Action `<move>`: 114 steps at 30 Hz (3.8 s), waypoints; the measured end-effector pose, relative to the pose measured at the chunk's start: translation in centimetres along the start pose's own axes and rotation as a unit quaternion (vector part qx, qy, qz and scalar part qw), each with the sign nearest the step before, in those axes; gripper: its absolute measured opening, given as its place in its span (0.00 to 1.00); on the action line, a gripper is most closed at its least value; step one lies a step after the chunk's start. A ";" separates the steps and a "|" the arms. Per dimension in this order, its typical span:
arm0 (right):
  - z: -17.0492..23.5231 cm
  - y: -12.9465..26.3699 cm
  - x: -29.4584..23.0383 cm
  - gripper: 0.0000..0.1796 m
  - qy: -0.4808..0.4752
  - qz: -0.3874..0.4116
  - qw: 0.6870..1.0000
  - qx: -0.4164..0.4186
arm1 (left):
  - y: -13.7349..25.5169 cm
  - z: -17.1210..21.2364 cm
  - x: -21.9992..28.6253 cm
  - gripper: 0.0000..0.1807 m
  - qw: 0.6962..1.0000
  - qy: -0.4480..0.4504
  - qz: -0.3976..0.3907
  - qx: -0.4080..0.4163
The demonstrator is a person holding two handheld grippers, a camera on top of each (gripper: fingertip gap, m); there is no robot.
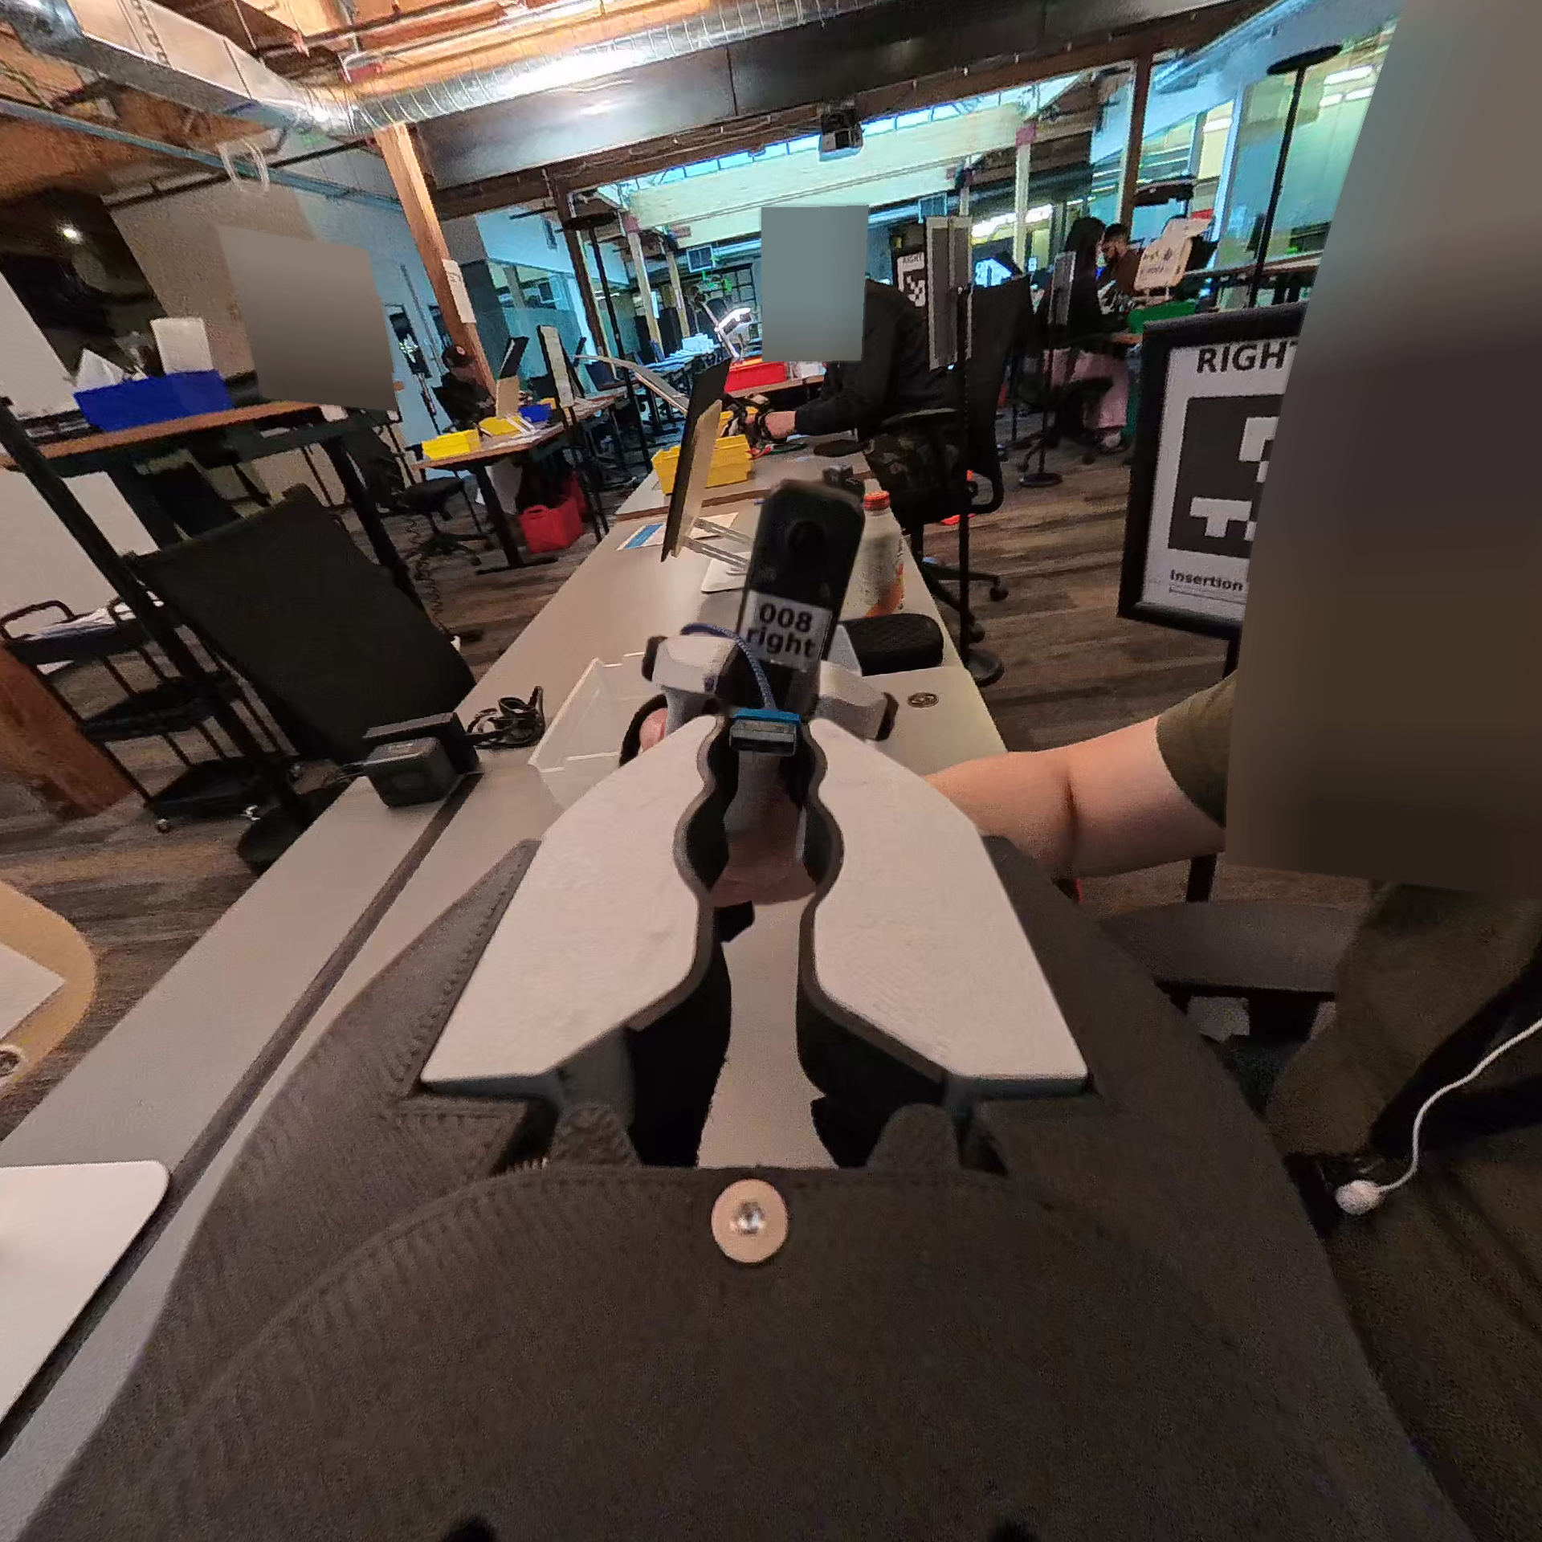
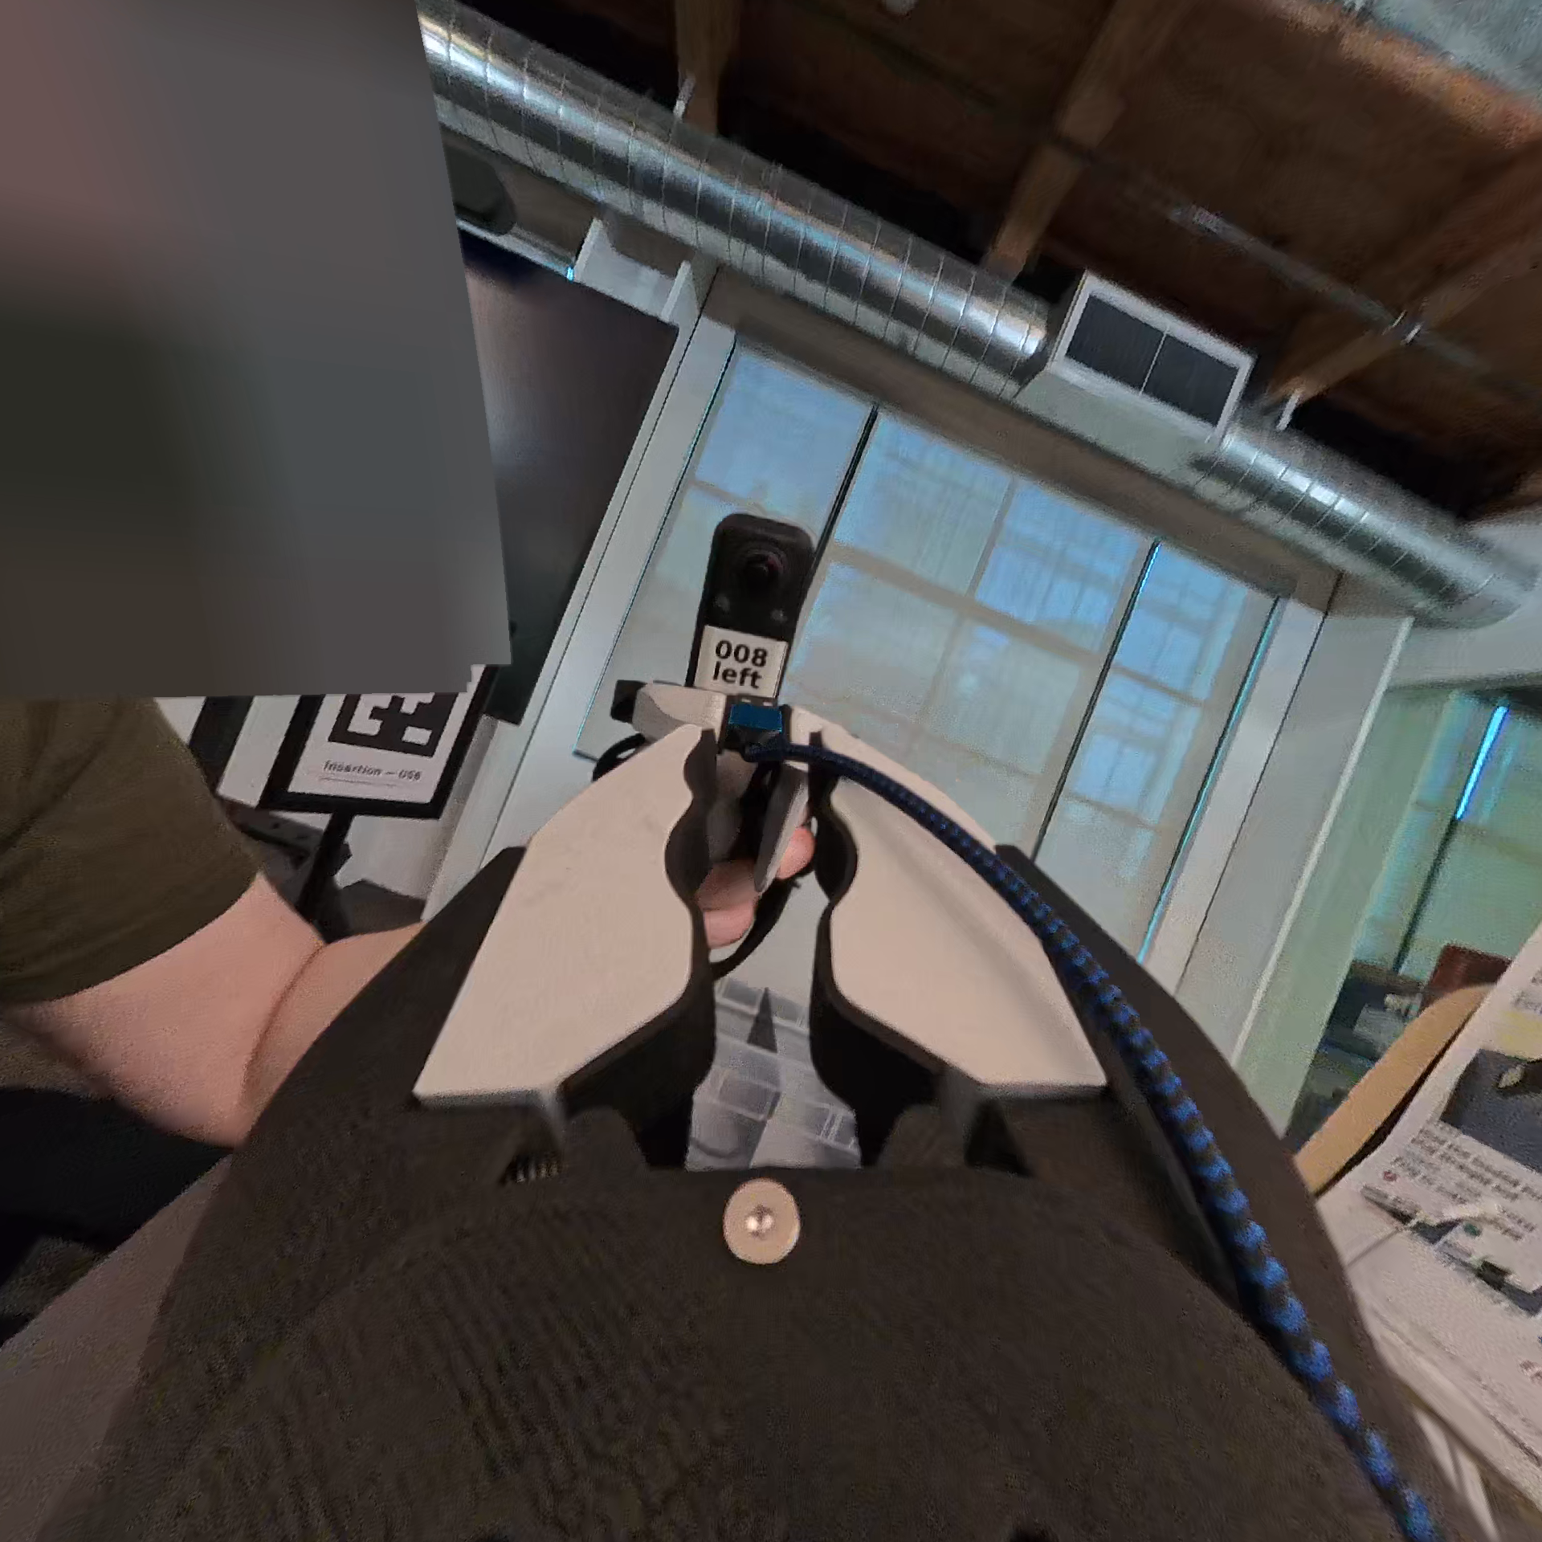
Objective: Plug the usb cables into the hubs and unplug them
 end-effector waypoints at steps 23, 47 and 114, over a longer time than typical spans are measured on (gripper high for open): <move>-0.3 -0.1 -0.9 0.18 -0.028 -0.053 0.997 0.047 | -0.8 0.8 0.3 0.07 0.999 0.010 0.030 -0.011; 1.2 -0.2 0.3 0.03 0.048 -0.017 0.988 -0.148 | -0.2 1.6 -0.8 0.07 1.000 -0.018 0.006 -0.025; -0.1 3.4 5.0 0.03 0.174 0.105 0.945 -0.257 | 4.1 29.9 -14.6 0.17 0.893 0.185 -0.211 -0.353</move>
Point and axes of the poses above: each gripper's, where its closed fingertips meet, y back along the fingers, z out of its underside, x = y × z across the jaws, the point moved 4 cm from there along y, back along the fingers, and after that the axes turned 4 degrees about z, right-handed, at the moved point
